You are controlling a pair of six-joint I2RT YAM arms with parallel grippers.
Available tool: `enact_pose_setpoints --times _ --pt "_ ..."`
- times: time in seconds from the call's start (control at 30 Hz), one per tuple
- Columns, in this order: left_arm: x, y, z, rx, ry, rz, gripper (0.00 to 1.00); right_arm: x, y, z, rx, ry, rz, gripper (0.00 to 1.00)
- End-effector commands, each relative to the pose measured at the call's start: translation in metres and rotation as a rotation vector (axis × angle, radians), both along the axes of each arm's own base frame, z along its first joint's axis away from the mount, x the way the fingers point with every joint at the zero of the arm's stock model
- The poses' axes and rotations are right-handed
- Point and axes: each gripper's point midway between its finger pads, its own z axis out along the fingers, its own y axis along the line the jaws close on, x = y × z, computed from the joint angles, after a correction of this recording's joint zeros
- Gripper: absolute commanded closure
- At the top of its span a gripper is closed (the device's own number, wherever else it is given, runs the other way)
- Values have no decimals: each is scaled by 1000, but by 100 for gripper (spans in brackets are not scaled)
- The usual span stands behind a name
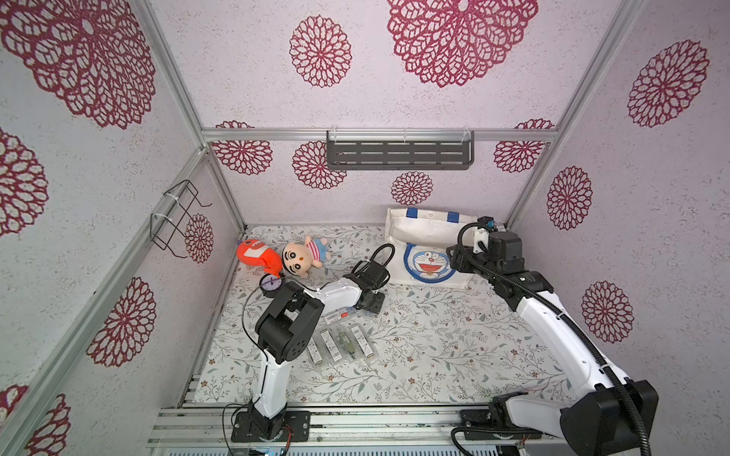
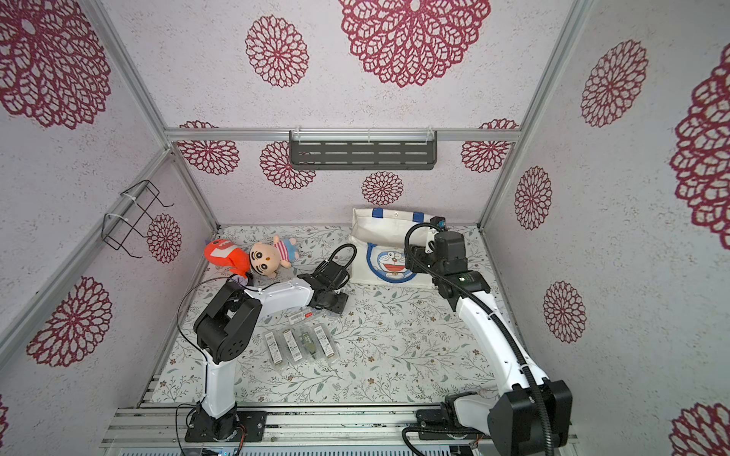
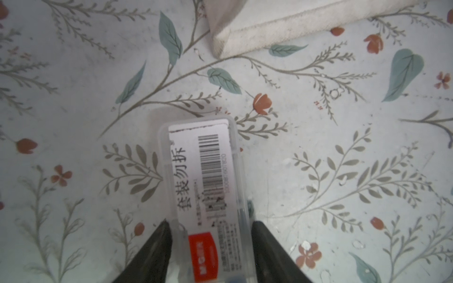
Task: Put the compass set into the canvas bag
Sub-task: Pick up the compass set at the center of the board.
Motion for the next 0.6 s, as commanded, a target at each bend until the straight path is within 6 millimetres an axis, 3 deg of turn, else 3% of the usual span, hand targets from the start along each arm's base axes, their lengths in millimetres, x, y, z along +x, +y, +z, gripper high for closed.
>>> enact_pose_setpoints --times 0.0,0.3,0.43,0.47,0.57 --pt "-12 3 -16 26 53 9 48 -2 -1 20 13 -63 7 30" --pt "-10 0 -5 4 23 1 59 -3 1 21 21 -61 12 30" --pt "-7 -7 15 -63 -35 -18 60 -5 3 26 34 -70 26 30" --pt "-6 -9 31 -93 -68 -23 59 -5 4 28 37 -71 30 30" --pt "-7 -8 54 -113 -108 -36 60 -6 7 30 52 -66 45 30"
